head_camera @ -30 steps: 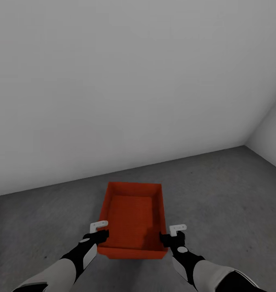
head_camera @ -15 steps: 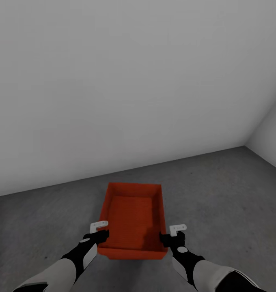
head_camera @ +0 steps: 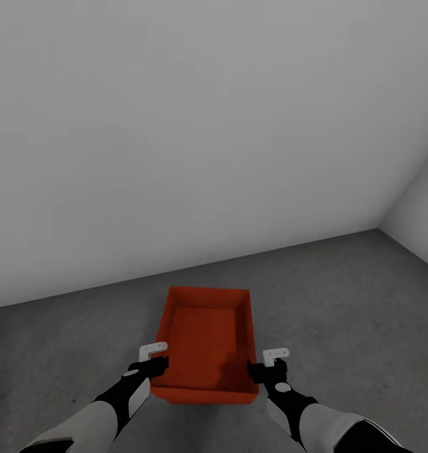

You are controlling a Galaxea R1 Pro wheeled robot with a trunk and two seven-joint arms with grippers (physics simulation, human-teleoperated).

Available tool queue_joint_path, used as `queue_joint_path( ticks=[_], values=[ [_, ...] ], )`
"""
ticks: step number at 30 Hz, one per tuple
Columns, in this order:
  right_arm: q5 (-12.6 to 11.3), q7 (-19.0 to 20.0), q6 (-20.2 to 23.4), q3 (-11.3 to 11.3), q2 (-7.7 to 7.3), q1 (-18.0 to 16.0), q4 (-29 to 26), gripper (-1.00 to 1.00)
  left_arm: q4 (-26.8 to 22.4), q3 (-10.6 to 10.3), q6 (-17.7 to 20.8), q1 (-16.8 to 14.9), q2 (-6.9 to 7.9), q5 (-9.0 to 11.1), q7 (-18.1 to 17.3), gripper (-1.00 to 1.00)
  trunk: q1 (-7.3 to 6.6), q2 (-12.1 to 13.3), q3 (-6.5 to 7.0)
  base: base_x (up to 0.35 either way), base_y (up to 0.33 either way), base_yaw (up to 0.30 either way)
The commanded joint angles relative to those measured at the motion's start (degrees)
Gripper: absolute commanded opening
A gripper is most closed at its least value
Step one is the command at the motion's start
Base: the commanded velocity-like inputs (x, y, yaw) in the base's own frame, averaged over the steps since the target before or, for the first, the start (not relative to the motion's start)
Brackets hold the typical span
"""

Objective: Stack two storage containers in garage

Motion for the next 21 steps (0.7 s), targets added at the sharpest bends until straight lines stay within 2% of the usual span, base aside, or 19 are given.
queue_joint_path(
  ticks=[1,21],
  values=[
    [-0.4,-0.2,-0.1,0.5,0.02,0.0,0.0,1.00,0.0,0.2,-0.1,0.0,-0.02,0.4,0.0,1.00,-0.23,0.4,0.15,0.000,0.000,0.000],
    [-0.4,-0.2,-0.1,0.5,0.02,0.0,0.0,1.00,-0.1,0.2,-0.1,0.0,-0.02,0.4,0.0,1.00,-4.62,8.4,3.74,0.000,0.000,0.000]
  ],
)
